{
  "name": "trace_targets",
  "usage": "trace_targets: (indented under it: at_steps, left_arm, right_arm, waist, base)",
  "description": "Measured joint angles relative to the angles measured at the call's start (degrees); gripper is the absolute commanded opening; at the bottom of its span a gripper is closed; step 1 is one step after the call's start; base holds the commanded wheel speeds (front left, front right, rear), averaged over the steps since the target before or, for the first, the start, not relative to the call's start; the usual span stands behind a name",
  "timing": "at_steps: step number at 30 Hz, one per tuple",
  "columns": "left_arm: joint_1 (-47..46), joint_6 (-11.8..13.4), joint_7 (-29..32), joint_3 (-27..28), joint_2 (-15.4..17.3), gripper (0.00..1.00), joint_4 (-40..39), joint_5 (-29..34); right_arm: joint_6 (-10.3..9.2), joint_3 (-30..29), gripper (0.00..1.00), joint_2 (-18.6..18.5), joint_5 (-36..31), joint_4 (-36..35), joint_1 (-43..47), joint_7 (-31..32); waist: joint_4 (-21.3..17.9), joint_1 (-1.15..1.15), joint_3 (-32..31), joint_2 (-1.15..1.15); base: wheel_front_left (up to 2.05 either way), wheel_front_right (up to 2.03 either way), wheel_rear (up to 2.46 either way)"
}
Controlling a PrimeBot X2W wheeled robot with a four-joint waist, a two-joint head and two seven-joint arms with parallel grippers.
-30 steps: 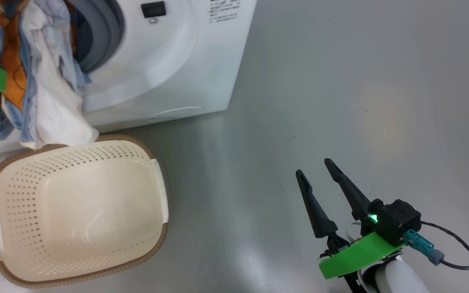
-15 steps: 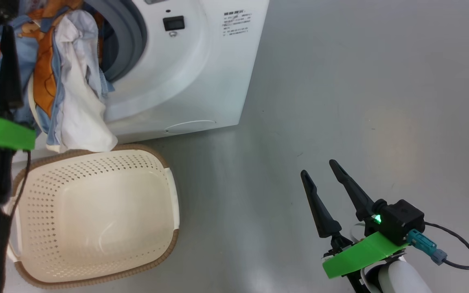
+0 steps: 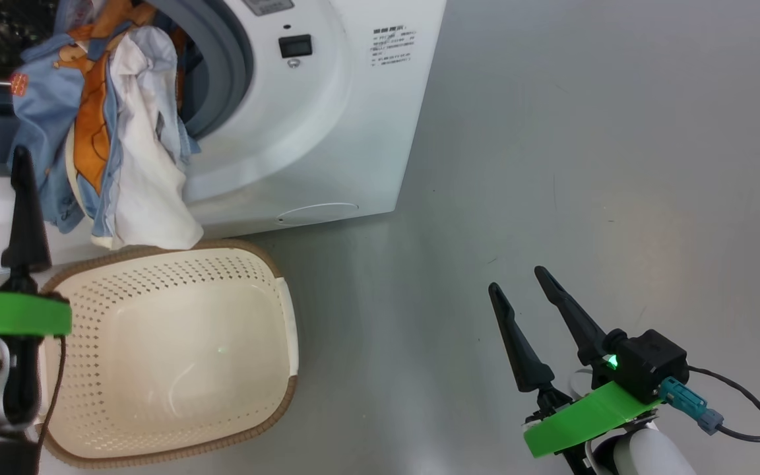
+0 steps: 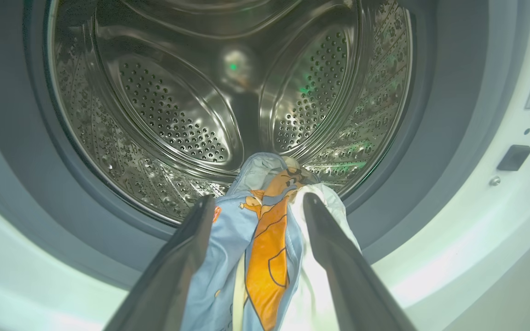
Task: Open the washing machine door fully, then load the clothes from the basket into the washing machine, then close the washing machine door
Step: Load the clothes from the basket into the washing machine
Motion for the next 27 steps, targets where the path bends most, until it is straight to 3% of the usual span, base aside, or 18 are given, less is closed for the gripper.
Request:
trace_targets:
  at_steps: [17,27]
  left_arm:
    - [12.3,0.0,0.0,6.2,-4.0,1.0,-3.7,0.5]
    - [17.3,0.0,0.0,7.7,-4.7,1.0,-5.1,1.4]
  right_arm:
    - [0.0,0.3,1.0,0.0,0.0,0.3,0.0,0.0]
    - [0.0,0.2,1.0,0.0,0.0,0.5,0.0,0.0]
  waist:
    - [0.1,0.0,0.1,0.0]
    - [0.6,0.0,-0.2,0.0]
  base:
    - [0.0,0.0,0.0]
    - [0.0,0.0,0.0]
